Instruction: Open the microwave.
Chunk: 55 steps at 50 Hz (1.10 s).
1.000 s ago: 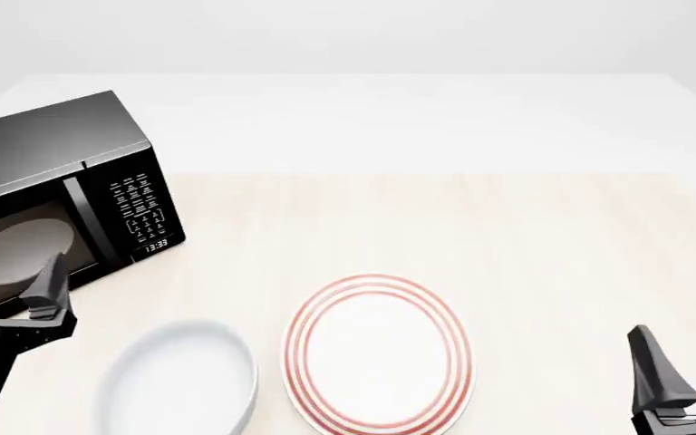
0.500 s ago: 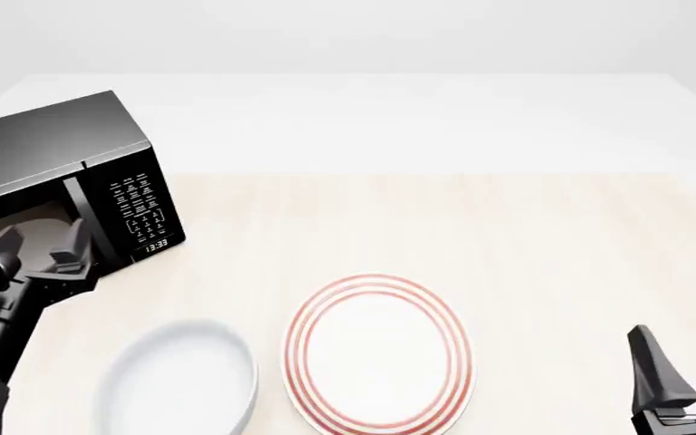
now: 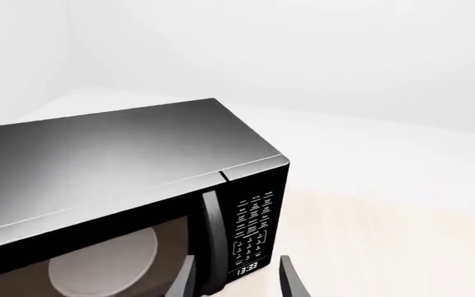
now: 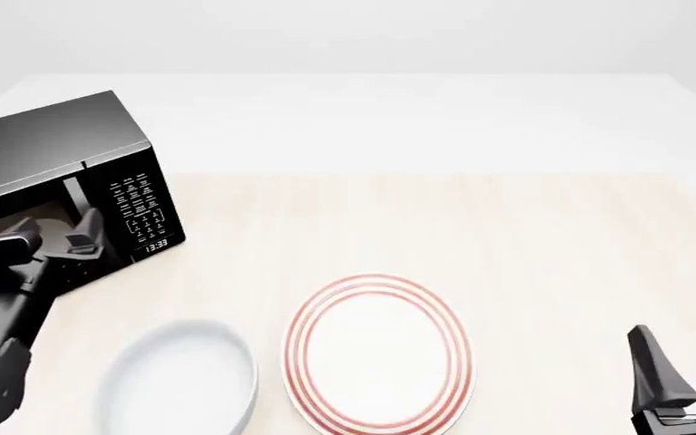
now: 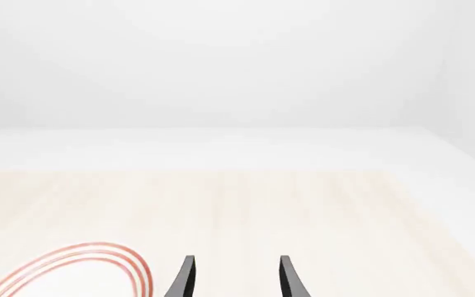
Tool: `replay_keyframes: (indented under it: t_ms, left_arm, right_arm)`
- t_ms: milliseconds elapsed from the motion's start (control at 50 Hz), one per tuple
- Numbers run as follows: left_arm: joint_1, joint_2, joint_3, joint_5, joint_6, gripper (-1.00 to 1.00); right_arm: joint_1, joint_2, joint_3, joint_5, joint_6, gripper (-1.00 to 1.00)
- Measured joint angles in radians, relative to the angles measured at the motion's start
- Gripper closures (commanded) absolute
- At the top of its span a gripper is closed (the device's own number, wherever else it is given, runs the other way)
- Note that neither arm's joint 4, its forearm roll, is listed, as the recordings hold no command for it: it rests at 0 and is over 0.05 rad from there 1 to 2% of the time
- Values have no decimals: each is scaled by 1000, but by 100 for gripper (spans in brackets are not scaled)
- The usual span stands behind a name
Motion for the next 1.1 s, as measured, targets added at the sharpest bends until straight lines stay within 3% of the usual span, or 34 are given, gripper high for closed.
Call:
replay_keyframes:
  t_ms: [1100]
  left_arm:
    - [29,229,-71,-73,-62,-100]
  right_arm:
    - [0,1,1,-1,0,-100]
